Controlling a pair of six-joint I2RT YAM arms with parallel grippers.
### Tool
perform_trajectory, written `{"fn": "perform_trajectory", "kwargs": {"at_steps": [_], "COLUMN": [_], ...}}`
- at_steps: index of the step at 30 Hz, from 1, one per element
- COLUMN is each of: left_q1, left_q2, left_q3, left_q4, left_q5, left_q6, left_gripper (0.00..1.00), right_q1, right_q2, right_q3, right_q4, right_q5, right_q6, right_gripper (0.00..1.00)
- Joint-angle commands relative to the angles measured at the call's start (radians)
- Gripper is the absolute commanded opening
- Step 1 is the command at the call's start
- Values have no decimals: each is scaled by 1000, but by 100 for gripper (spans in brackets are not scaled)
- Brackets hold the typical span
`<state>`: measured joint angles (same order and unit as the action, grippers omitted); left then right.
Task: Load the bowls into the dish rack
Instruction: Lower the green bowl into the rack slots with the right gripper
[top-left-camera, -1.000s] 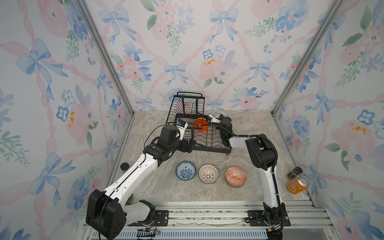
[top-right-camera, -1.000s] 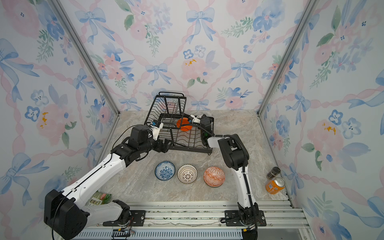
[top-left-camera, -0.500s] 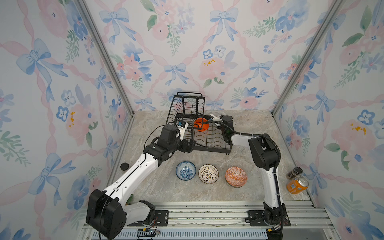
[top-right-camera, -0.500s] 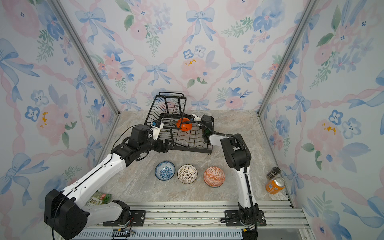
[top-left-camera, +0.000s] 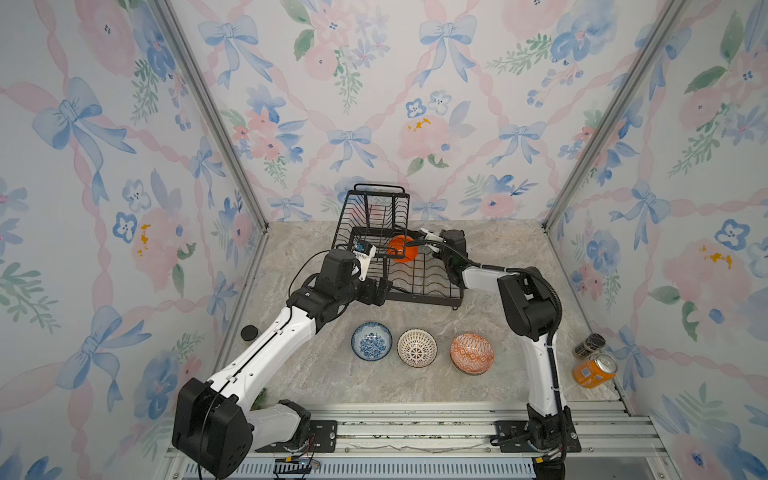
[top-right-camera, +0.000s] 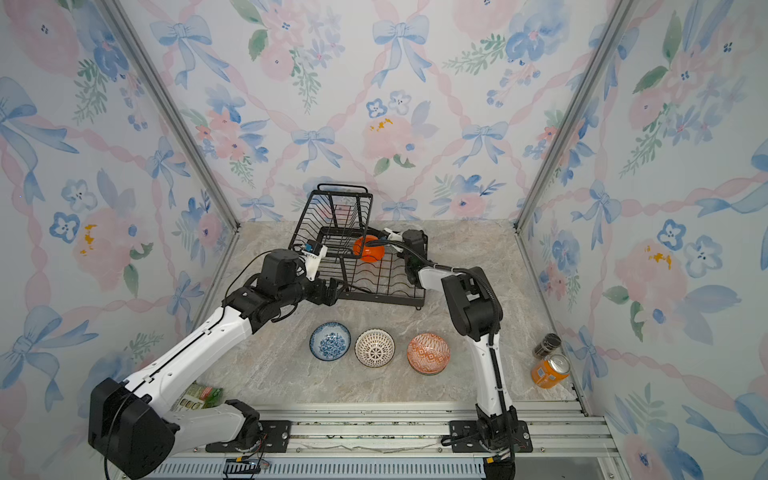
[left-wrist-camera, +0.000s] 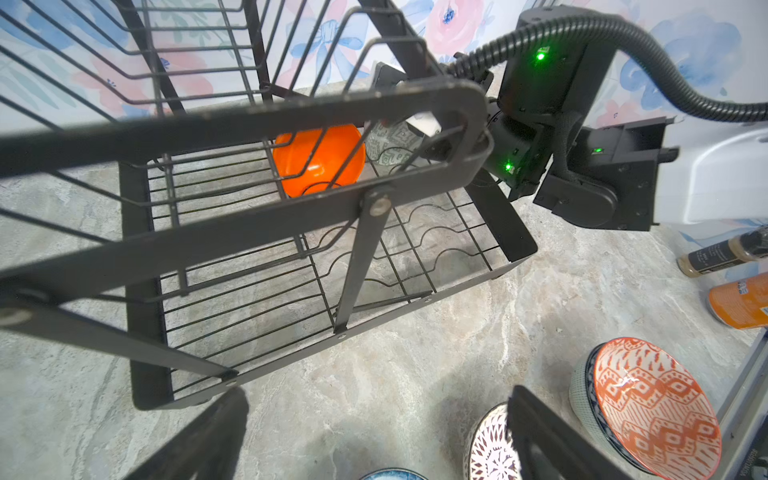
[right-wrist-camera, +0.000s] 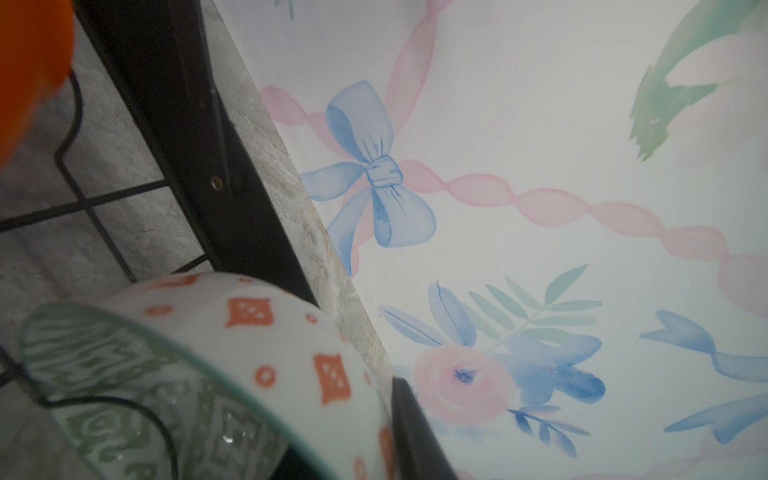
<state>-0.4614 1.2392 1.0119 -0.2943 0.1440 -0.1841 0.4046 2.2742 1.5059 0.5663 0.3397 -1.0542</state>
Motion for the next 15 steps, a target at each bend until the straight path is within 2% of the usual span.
{"fn": "perform_trajectory", "kwargs": {"at_steps": [1, 5, 6, 7, 8, 15], "left_q1": [4, 4, 4, 4, 4, 4], "left_q2": [11, 10, 10, 10, 8, 8], "left_q3": [16, 15, 15, 14, 13, 13], "left_q4": [9, 9, 8, 9, 9, 9], "left_q5": [16, 13, 12, 13, 13, 12], "left_q6": [6, 6, 6, 6, 6, 6], "left_gripper": [98, 98, 98, 98, 98, 98], "right_q1": [-3, -5, -5, -7, -10, -15], "right_q2": [-19, -31, -37, -42, -49, -77], "right_q3": [10, 11, 13, 12, 13, -8], "right_q4": [-51, -80, -94, -107, -120, -125], "right_q5": [-22, -28, -36, -43, -49, -67], "right_q6": [16, 16, 19, 25, 34, 42], "right_gripper": [31, 44, 51, 63, 79, 85]}}
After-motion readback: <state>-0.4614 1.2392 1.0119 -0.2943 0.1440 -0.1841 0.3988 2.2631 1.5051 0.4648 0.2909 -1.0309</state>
